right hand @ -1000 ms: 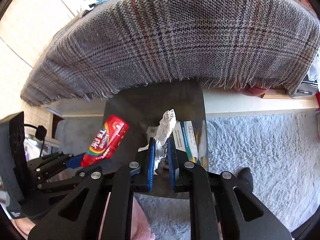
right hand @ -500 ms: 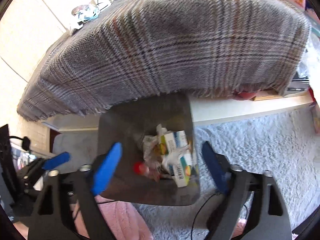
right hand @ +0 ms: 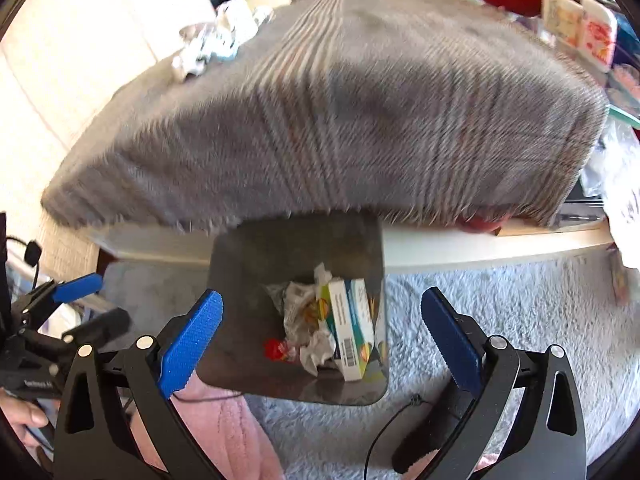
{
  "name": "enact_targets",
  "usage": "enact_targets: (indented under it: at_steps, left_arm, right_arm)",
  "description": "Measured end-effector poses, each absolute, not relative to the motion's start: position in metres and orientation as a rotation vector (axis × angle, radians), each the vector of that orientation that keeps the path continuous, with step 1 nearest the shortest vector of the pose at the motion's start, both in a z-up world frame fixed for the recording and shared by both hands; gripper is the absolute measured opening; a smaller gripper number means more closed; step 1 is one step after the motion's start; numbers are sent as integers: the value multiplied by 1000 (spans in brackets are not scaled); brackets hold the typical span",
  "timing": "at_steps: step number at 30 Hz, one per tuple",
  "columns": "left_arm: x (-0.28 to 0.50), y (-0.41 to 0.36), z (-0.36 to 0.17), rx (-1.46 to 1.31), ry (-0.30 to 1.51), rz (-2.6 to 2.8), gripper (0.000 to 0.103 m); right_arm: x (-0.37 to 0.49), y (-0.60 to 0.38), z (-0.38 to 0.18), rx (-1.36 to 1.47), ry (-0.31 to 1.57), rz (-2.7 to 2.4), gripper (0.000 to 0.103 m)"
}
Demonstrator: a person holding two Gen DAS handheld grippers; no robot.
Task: Collect trash
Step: 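Carry the Skittles tube and tissue over the bin and open both grippers, then grasp a white tissue with the left gripper while the right grasps a small wrapper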
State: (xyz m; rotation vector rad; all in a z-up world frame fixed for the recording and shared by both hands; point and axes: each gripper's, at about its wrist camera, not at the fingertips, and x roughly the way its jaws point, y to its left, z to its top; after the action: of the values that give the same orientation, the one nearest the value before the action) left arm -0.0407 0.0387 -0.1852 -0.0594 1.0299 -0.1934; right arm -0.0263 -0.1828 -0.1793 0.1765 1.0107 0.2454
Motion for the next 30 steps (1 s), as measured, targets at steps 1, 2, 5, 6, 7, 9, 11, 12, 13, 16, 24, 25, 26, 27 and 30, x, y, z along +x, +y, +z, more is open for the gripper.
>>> enact_targets:
  at_steps: [1, 2, 5, 6, 7, 9, 11, 12, 13, 16, 24, 25, 26, 27, 30]
  left_arm:
    - [-39, 43, -178, -56, 1017, -176, 95]
    - [-37, 46, -173, -55, 1009, -168, 95]
    - [-25, 57, -155, -55, 995, -154, 95]
    - [-21, 60, -150, -53, 992, -149, 95]
    - [-16, 63, -145, -50, 985, -142, 95]
    - [-6, 67, -134, -49, 971, -132, 95]
    - [6, 71, -125, -50, 960, -126, 95]
    - [15, 72, -119, -52, 955, -125, 95]
    - [22, 74, -115, -56, 952, -125, 95]
    - [45, 77, -102, -51, 944, -116, 95]
    - [93, 80, -92, -19, 935, -110, 95]
    - [97, 80, -93, -19, 935, -114, 95]
    - [101, 79, -93, -19, 935, -118, 95]
    - [105, 78, -94, -18, 936, -124, 95]
    - [116, 74, -96, -2, 939, -138, 94]
  right_arm:
    - [-25, -188, -174, 194, 998, 232, 100]
    - [-22, -192, -169, 217, 985, 219, 100]
    - [-12, -198, -150, 247, 956, 214, 100]
    - [-6, -198, -139, 244, 941, 221, 100]
    - [-1, -196, -130, 239, 929, 228, 100]
    - [13, -191, -109, 226, 909, 262, 100]
    - [26, -181, -90, 185, 878, 281, 100]
    - [35, -174, -80, 148, 864, 283, 100]
    - [43, -166, -74, 125, 861, 286, 100]
    - [71, -145, -63, 115, 883, 306, 100]
    - [135, -110, -66, 191, 934, 324, 100]
    - [142, -106, -69, 196, 949, 335, 99]
    - [148, -102, -72, 196, 961, 342, 98]
    - [154, -98, -75, 190, 972, 343, 92]
    - [166, -91, -85, 205, 1011, 365, 71]
